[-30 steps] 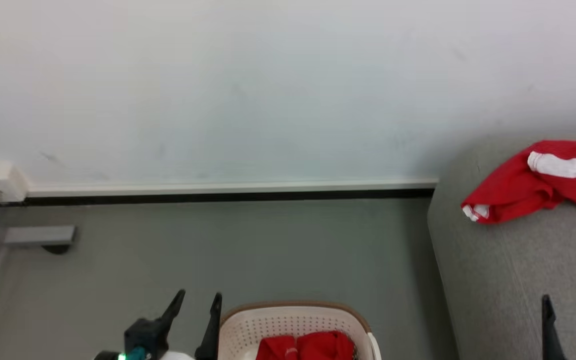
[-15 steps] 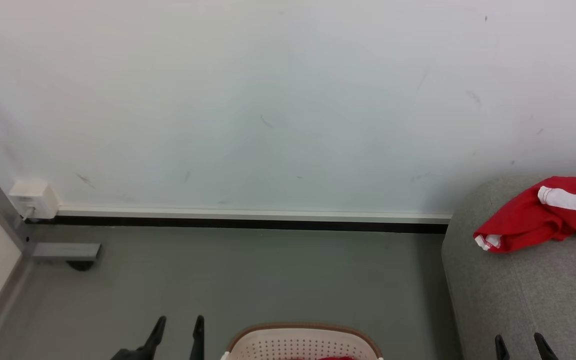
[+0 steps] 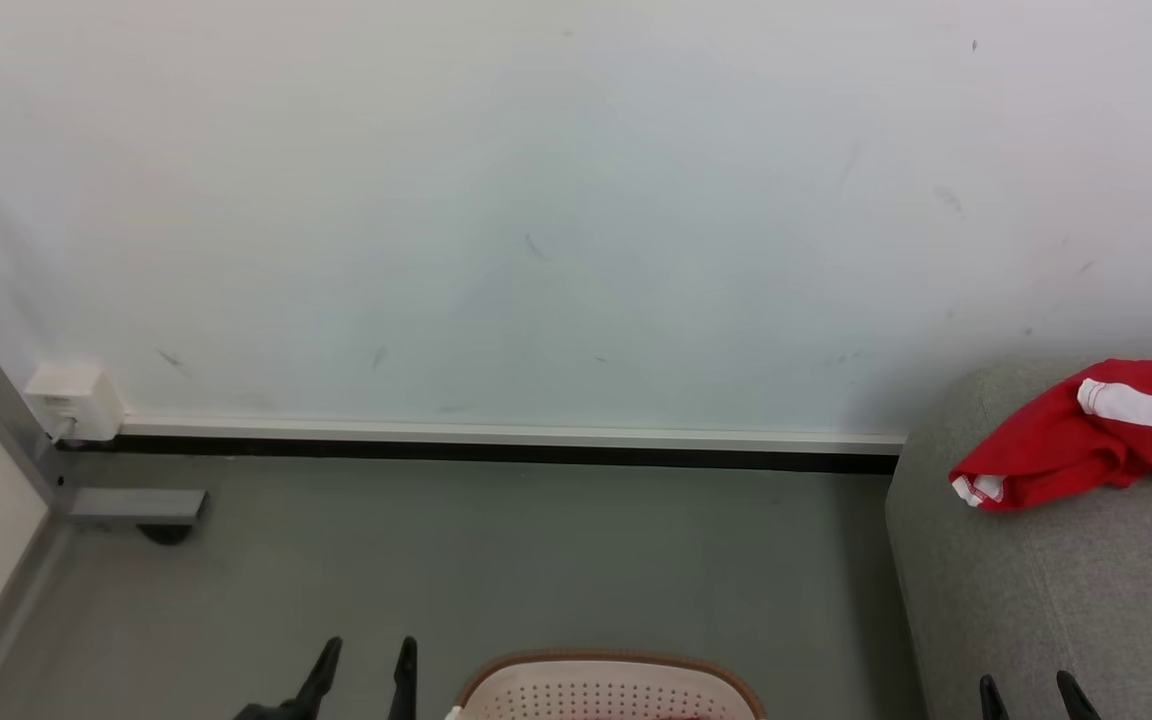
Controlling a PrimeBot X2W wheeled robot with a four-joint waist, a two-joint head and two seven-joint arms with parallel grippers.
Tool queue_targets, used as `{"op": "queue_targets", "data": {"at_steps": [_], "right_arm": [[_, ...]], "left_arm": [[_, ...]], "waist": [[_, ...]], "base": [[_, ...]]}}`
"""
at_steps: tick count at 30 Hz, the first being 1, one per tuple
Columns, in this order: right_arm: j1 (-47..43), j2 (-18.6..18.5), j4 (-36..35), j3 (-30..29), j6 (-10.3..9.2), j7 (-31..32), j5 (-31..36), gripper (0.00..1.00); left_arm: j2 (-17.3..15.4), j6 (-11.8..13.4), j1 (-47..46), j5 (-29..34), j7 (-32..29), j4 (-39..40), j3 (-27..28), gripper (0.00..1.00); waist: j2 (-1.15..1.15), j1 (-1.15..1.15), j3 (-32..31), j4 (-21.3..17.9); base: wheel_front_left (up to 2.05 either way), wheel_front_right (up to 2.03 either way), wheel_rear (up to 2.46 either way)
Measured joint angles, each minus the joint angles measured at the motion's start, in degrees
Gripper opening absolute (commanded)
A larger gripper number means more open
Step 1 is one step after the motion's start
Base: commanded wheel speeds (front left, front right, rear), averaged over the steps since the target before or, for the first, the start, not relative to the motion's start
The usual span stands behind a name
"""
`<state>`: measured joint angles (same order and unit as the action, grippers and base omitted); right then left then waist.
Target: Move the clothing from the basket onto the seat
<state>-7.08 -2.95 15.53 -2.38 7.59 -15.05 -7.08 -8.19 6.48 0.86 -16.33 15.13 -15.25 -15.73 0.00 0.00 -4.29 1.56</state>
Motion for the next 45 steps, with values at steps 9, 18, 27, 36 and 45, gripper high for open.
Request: {"op": "queue_targets", "data": {"at_steps": [9, 18, 27, 36, 45], "right_arm": [[0.2, 0.0, 0.4, 0.2, 0.00, 0.0, -0.3, 1.00], [0.4, 0.0, 0.5, 0.1, 0.00, 0.0, -0.4, 1.00], [0.5, 0.0, 0.5, 0.2, 0.00, 0.0, -0.6, 1.00], [0.5, 0.0, 0.4, 0.2, 0.00, 0.0, -0.8, 1.00], [0.7, 0.0, -0.1, 0.2, 0.00, 0.0, -0.8, 1.00]], "left_arm": [[0.9, -1.7, 0.3, 1.6, 0.0, -0.8, 1.2, 1.00], [1.8, -2.7, 0.3, 2.7, 0.0, -1.3, 2.2, 1.00], [2.3, -3.4, 0.3, 3.8, 0.0, -1.5, 3.2, 1.00], [2.8, -4.0, 0.4, 4.6, 0.0, -1.7, 3.9, 1.00], [3.3, -4.6, 0.4, 5.4, 0.0, -1.8, 4.2, 1.00]], "waist": [[0.00, 0.00, -0.2, -0.2], [0.00, 0.00, -0.3, -0.1], [0.00, 0.00, -0.3, -0.2], [0.00, 0.00, -0.1, -0.4], [0.00, 0.00, 0.4, -1.0]], "base": [[0.00, 0.00, 0.00], [0.00, 0.00, 0.00], [0.00, 0.00, 0.00], [0.00, 0.00, 0.00], [0.00, 0.00, 0.00]]}}
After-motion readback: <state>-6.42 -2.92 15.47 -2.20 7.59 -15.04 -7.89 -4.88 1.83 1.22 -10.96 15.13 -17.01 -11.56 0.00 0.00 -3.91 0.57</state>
